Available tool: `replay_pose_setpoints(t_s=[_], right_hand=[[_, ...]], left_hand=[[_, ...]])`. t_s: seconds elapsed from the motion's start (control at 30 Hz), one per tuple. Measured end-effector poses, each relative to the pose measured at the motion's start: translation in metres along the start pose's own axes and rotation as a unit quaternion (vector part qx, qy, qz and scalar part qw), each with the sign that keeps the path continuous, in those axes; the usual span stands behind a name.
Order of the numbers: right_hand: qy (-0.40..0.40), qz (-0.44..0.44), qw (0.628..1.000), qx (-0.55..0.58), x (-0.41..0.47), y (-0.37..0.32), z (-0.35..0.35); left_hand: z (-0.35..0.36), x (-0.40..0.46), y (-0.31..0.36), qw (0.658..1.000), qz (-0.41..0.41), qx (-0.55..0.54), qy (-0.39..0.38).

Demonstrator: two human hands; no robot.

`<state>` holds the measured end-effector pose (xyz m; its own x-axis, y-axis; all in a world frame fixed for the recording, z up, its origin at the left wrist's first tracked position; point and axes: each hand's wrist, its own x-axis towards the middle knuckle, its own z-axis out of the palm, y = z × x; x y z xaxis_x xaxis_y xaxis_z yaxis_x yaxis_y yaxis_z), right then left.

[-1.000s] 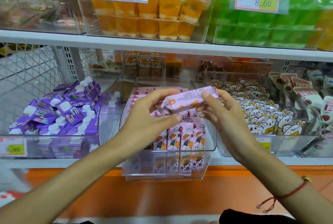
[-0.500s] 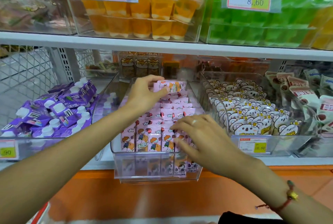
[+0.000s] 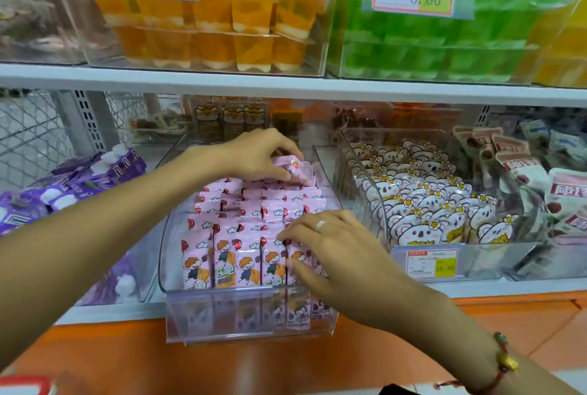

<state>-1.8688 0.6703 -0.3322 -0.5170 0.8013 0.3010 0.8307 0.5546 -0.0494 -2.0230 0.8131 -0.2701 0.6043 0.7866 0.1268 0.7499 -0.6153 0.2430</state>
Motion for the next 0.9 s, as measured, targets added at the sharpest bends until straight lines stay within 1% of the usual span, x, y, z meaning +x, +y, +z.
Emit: replay_pose_setpoints(t_s=[0.07, 0.1, 0.13, 0.2, 0.27, 0.3, 0.33, 0.43, 0.5, 0.57, 0.63, 0.7, 0.77, 0.8, 0.87, 0.9], right_hand=[[-0.002, 0.0, 1.0, 0.003, 0.0, 0.0, 0.0], [-0.002, 0.0, 1.0, 0.006, 0.0, 0.0, 0.0], [-0.003, 0.002, 1.0, 0.01, 0.0, 0.0, 0.0], [-0.005, 0.003, 1.0, 0.016, 0.0, 0.0, -0.001], [-0.006, 0.0, 1.0, 0.018, -0.001, 0.001, -0.002], [-0.006, -0.001, 1.0, 0.018, -0.002, 0.002, -0.003], [-0.007, -0.001, 1.0, 0.019, -0.002, 0.003, -0.004], [-0.012, -0.006, 1.0, 0.021, -0.005, 0.007, -0.006], [-0.016, -0.012, 1.0, 0.017, -0.006, 0.009, -0.006], [-0.019, -0.016, 1.0, 0.019, -0.007, 0.008, -0.007], [-0.021, -0.016, 0.999, 0.021, -0.008, 0.009, -0.006], [-0.016, -0.014, 0.999, 0.029, -0.009, 0.009, -0.009], [0.02, 0.007, 0.999, 0.047, -0.011, 0.008, -0.014], [0.062, 0.023, 0.996, 0.052, -0.013, 0.009, -0.016], [0.154, 0.078, 0.983, 0.057, -0.016, 0.012, -0.019], [0.178, 0.109, 0.976, 0.059, -0.017, 0.014, -0.02]], left_hand=[[-0.002, 0.01, -0.001, 1.0, -0.008, -0.028, -0.012], [0.001, 0.014, -0.001, 0.998, -0.025, -0.056, 0.001], [0.006, 0.018, -0.001, 0.994, -0.048, -0.094, 0.026], [0.019, 0.027, 0.0, 0.977, -0.08, -0.17, 0.1], [0.035, 0.035, 0.001, 0.965, -0.09, -0.186, 0.159], [0.042, 0.038, 0.002, 0.966, -0.095, -0.172, 0.167], [0.048, 0.04, 0.003, 0.97, -0.1, -0.155, 0.159], [0.058, 0.041, 0.001, 0.984, -0.114, -0.09, 0.101], [0.057, 0.04, -0.002, 0.993, -0.102, -0.047, 0.036], [0.056, 0.037, -0.005, 0.995, -0.086, -0.055, -0.016], [0.053, 0.034, -0.004, 0.995, -0.082, -0.057, -0.026], [0.051, 0.032, -0.004, 0.997, -0.074, -0.034, 0.003], [0.05, 0.031, -0.001, 0.995, -0.07, -0.028, 0.059], [0.049, 0.031, 0.001, 0.995, -0.062, -0.03, 0.066], [0.048, 0.032, 0.005, 0.998, -0.053, -0.02, 0.025], [0.048, 0.033, 0.006, 0.998, -0.057, -0.013, -0.001]])
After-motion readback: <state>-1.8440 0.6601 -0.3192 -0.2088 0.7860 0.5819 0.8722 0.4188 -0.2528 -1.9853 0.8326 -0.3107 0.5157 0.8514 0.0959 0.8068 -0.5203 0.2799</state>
